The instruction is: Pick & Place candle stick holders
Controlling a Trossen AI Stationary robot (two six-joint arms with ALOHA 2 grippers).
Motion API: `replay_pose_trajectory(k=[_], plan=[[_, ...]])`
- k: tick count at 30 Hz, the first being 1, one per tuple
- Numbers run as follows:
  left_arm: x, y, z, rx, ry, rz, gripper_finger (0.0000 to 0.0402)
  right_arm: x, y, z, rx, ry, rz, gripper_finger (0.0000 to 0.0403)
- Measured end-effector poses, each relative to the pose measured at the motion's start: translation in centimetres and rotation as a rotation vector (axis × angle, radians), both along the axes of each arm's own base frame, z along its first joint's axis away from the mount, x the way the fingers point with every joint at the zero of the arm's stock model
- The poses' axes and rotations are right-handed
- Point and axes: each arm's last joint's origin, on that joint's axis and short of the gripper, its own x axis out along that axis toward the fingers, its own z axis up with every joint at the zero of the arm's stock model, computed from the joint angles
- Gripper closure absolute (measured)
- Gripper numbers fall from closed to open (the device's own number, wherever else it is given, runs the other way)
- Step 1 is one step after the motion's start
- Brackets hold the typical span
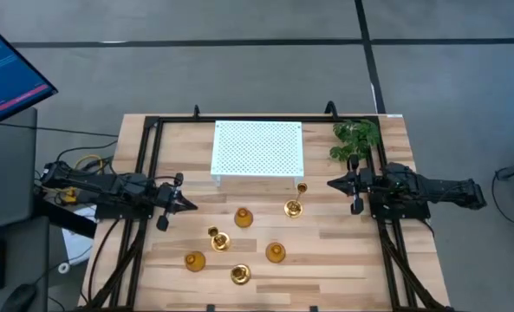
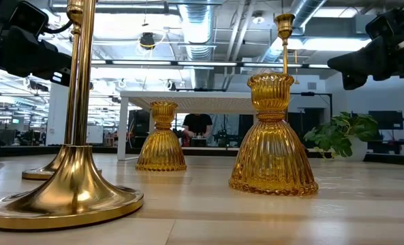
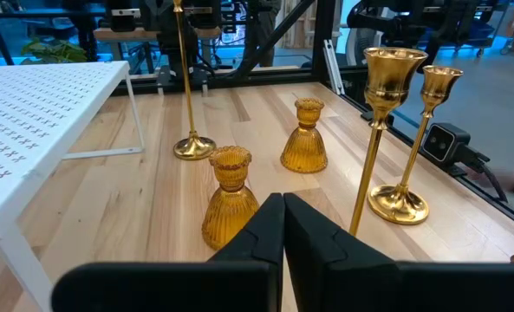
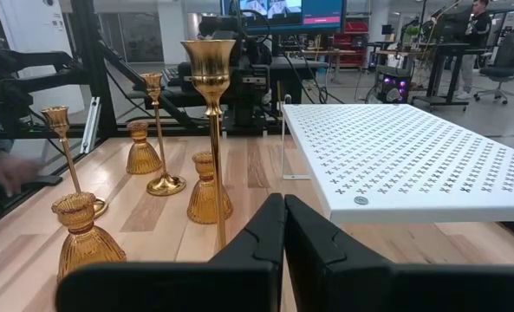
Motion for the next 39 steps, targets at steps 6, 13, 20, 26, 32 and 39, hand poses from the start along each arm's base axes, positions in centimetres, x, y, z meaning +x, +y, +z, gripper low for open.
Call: replay_pose_trajectory(k=[6, 13, 20, 26, 32, 39], plan=[[0.0, 0.0, 0.0, 0.0, 0.0, 0.0, 0.0394, 0.0, 0.0, 0.0, 0.0, 0.0, 0.0, 0.0403], [0.0, 0.0, 0.0, 0.0, 0.0, 0.0, 0.0394, 0.0, 0.0, -0.01, 0.0, 0.0, 0.0, 0.0403], [0.0, 0.0, 0.01, 0.0, -0.001, 0.0, 0.0394, 0.0, 0.0, 0.0, 0.0, 0.0, 0.0, 0.0403], [0.0, 0.0, 0.09, -0.002, -0.009, 0.0, 0.0394, 0.0, 0.01, 0.0, 0.0, 0.0, 0.001, 0.0403], [0.0, 0.0, 0.12, -0.003, -0.012, 0.0, 0.0394, 0.0, 0.01, 0.01, 0.0, -0.001, 0.001, 0.0403], [-0.02, 0.01, 0.64, 0.013, -0.071, 0.001, 0.0394, 0.02, 0.01, 0.07, -0.001, -0.013, 0.0, 0.0403]])
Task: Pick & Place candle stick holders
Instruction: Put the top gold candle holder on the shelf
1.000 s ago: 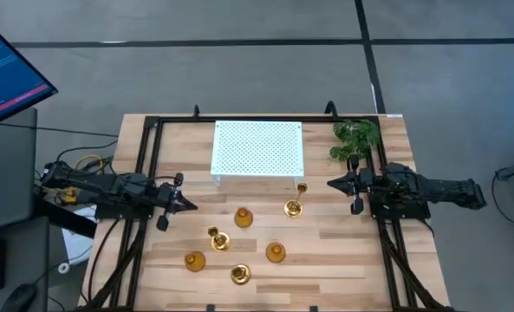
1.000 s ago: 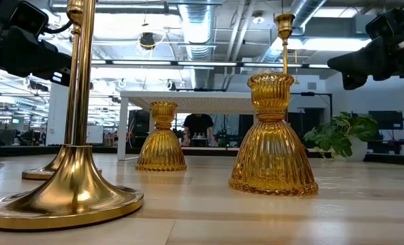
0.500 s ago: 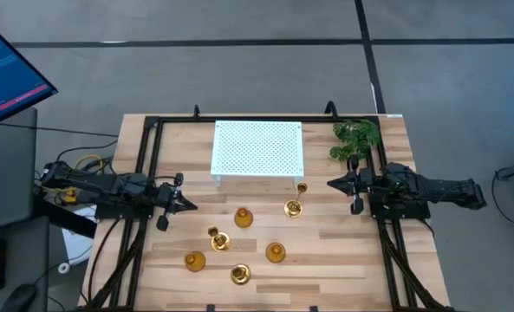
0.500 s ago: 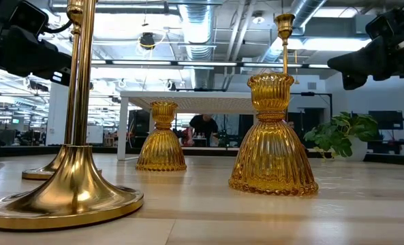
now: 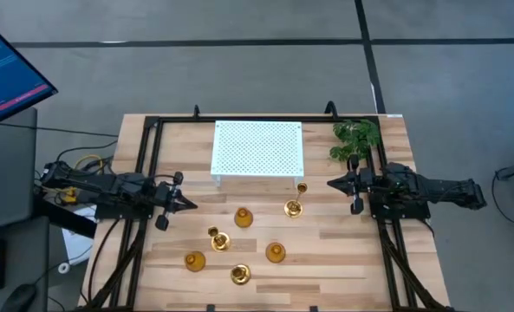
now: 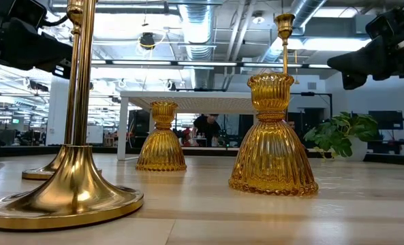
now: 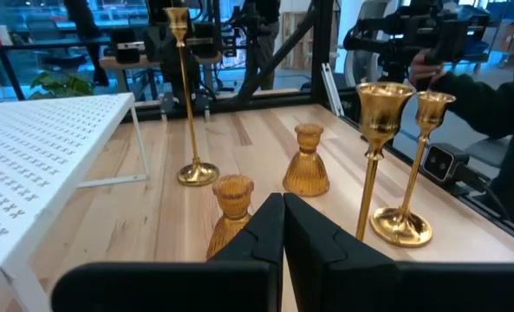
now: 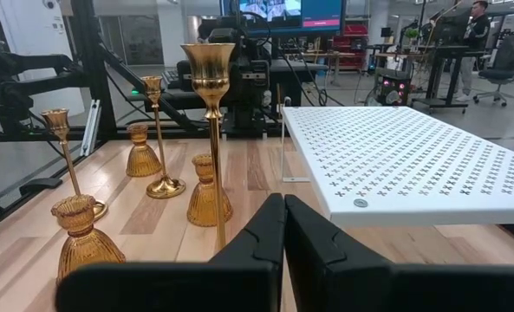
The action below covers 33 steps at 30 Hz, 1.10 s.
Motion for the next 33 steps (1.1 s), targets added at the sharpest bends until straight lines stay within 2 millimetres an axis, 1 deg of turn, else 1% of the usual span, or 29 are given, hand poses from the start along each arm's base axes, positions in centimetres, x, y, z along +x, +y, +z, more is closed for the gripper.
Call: replay_pose_trajectory(k=[18, 20, 26, 33], plan=[[0.0, 0.0, 0.2, -0.008, -0.024, 0.0, 0.0394, 0.1, 0.0, 0.1, 0.025, -0.01, -0.019, 0.0403], [0.0, 0.0, 0.4, -0.01, -0.037, 0.0, 0.0394, 0.4, 0.1, -0.1, 0.033, 0.026, -0.006, 0.0403], [0.0, 0.0, 0.5, -0.013, -0.05, 0.0, 0.0394, 1.6, 0.8, -0.8, 0.03, 0.04, 0.054, 0.0403], [0.0, 0.0, 0.6, -0.015, -0.057, 0.0, 0.0394, 3.2, 1.5, -0.5, -0.012, 0.01, 0.106, 0.0403]])
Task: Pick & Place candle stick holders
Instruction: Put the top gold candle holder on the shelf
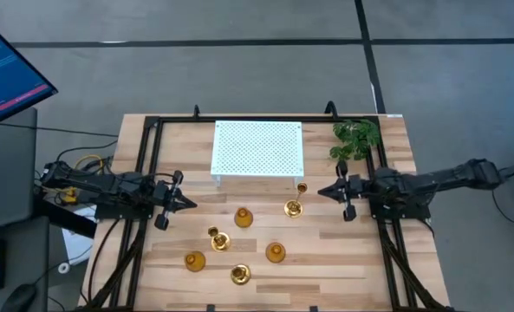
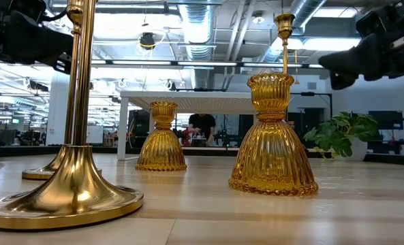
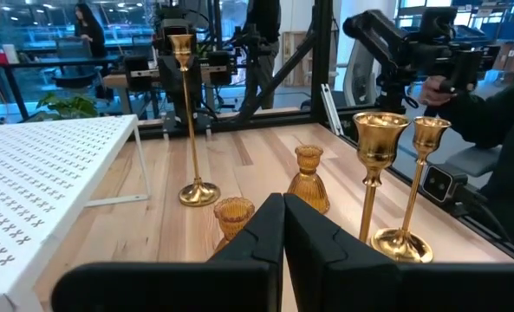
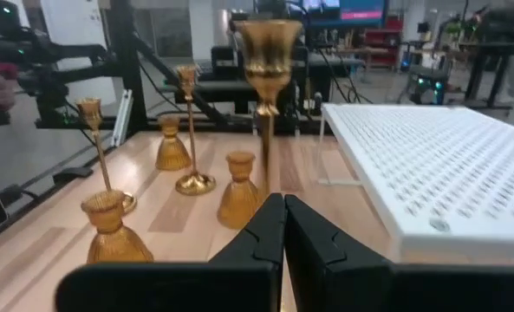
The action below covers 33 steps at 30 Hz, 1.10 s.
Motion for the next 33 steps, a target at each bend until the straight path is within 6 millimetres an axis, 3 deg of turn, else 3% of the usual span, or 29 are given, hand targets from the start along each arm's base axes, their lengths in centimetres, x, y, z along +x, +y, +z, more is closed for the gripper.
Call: replay_pose_trajectory(k=[9, 19, 25, 29, 33], plan=[[0.0, 0.0, 0.0, 0.0, -0.001, 0.0, 0.0394, 1.9, 0.3, -0.5, -0.006, 0.041, -0.028, 0.039], [0.0, 0.0, 0.0, -0.003, 0.0, 0.0, 0.0394, 5.0, 0.6, 0.1, 0.05, 0.125, -0.037, 0.0252], [0.0, 0.0, 0.0, -0.003, 0.0, -0.001, 0.0394, 7.4, 0.9, 0.2, 0.049, 0.19, -0.021, 0.0203], [0.0, 0.0, 0.0, -0.003, 0.0, 0.0, 0.0394, 8.5, 1.0, 0.4, 0.049, 0.203, -0.02, 0.0204], [0.0, 0.0, 0.0, -0.003, 0.0, 0.0, 0.0394, 8.8, 1.0, 0.8, 0.05, 0.191, -0.019, 0.025]])
